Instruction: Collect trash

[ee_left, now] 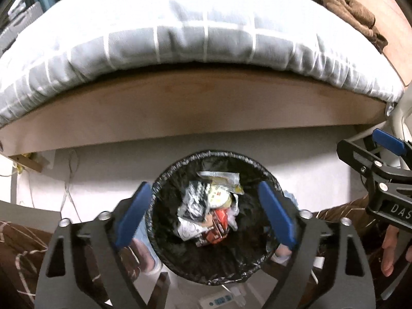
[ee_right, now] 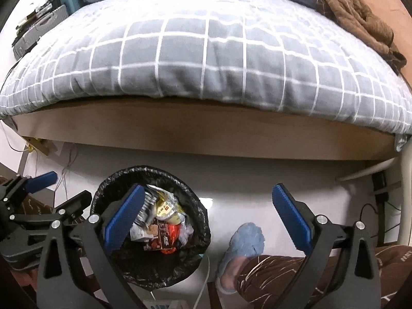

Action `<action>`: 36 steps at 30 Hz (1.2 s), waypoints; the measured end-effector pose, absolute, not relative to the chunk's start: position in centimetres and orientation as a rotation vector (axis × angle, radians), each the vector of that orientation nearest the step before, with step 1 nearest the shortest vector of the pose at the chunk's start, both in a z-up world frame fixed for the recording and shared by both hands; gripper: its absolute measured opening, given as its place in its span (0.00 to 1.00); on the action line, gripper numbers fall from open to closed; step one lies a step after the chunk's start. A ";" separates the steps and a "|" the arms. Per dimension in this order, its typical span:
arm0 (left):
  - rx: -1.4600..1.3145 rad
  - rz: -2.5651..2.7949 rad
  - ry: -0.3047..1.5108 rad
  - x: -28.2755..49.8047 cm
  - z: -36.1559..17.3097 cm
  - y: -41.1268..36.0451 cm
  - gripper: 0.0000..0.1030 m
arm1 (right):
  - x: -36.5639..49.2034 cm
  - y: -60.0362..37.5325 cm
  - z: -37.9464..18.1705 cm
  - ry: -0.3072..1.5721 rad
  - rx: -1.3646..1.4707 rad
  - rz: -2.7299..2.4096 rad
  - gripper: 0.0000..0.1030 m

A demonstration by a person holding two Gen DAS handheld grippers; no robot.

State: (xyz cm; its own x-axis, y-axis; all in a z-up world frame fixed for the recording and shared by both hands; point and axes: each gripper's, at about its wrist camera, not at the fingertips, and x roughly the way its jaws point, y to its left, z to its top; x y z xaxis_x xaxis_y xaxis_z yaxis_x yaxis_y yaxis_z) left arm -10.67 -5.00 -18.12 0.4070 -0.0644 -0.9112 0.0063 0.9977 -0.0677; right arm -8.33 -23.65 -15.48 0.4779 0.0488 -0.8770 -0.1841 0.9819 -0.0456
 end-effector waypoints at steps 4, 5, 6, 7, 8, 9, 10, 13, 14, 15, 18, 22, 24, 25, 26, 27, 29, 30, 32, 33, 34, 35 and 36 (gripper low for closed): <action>-0.033 -0.017 1.087 -10.7 -15.7 -4.8 0.94 | -8.7 -24.0 -12.8 1.007 -0.127 0.143 0.92; -0.035 -0.015 1.070 -10.8 -14.8 -4.7 0.94 | -8.8 -24.0 -11.8 0.990 -0.122 0.139 0.92; -0.039 -0.017 1.059 -10.8 -14.1 -4.7 0.94 | -8.9 -24.0 -10.7 0.970 -0.116 0.138 0.92; -0.046 -0.017 1.038 -10.9 -12.9 -4.6 0.94 | -8.9 -23.9 -10.2 0.959 -0.113 0.136 0.92; -0.046 -0.013 1.021 -11.0 -11.9 -4.5 0.94 | -9.1 -23.9 -9.0 0.937 -0.106 0.132 0.92; -0.044 -0.008 1.005 -11.1 -10.8 -4.2 0.94 | -9.2 -23.9 -8.0 0.920 -0.101 0.133 0.92; -0.044 0.001 0.983 -11.4 -9.3 -4.0 0.94 | -9.6 -23.7 -6.5 0.892 -0.098 0.139 0.92; -0.065 0.013 0.934 -12.2 -6.1 -3.5 0.94 | -10.5 -23.5 -3.4 0.831 -0.099 0.139 0.92; -0.069 0.019 0.916 -12.5 -5.0 -3.4 0.94 | -11.1 -23.4 -2.2 0.811 -0.097 0.145 0.92; -0.071 0.025 0.891 -13.0 -3.6 -3.2 0.94 | -11.5 -23.3 -1.2 0.795 -0.097 0.145 0.92; -0.080 0.039 0.847 -14.1 -0.8 -2.9 0.94 | -12.8 -23.1 1.2 0.756 -0.098 0.149 0.92; -0.089 0.040 0.815 -15.6 1.8 -2.8 0.94 | -14.4 -23.1 3.3 0.719 -0.100 0.142 0.92; -0.093 0.040 0.805 -16.2 2.3 -2.7 0.94 | -15.0 -23.3 3.5 0.718 -0.094 0.139 0.92; -0.094 0.038 0.801 -16.3 2.5 -2.8 0.94 | -15.3 -23.4 3.6 0.721 -0.092 0.139 0.92; -0.090 0.038 0.799 -16.5 2.6 -2.8 0.94 | -15.4 -23.4 3.6 0.723 -0.094 0.139 0.92; -0.087 0.037 0.799 -16.6 2.6 -2.9 0.94 | -15.6 -23.4 3.5 0.724 -0.095 0.140 0.92; -0.080 0.034 0.798 -16.8 2.5 -3.1 0.94 | -15.7 -23.4 3.4 0.727 -0.097 0.142 0.92; -0.079 0.035 0.800 -16.9 2.5 -3.1 0.94 | -15.7 -23.4 3.4 0.730 -0.096 0.142 0.92; -0.083 0.035 0.800 -16.9 2.4 -3.1 0.94 | -15.8 -23.4 3.3 0.731 -0.094 0.141 0.92; -0.081 0.036 0.797 -17.0 2.4 -3.2 0.94 | -15.8 -23.4 3.3 0.731 -0.095 0.139 0.92; -0.078 0.036 0.796 -17.0 2.4 -3.2 0.94 | -15.8 -23.4 3.2 0.732 -0.094 0.137 0.92; -0.077 0.037 0.796 -17.1 2.3 -3.2 0.94 | -15.8 -23.3 3.2 0.734 -0.092 0.138 0.92; -0.078 0.037 0.795 -17.1 2.3 -3.3 0.94 | -15.8 -23.4 3.2 0.734 -0.091 0.137 0.92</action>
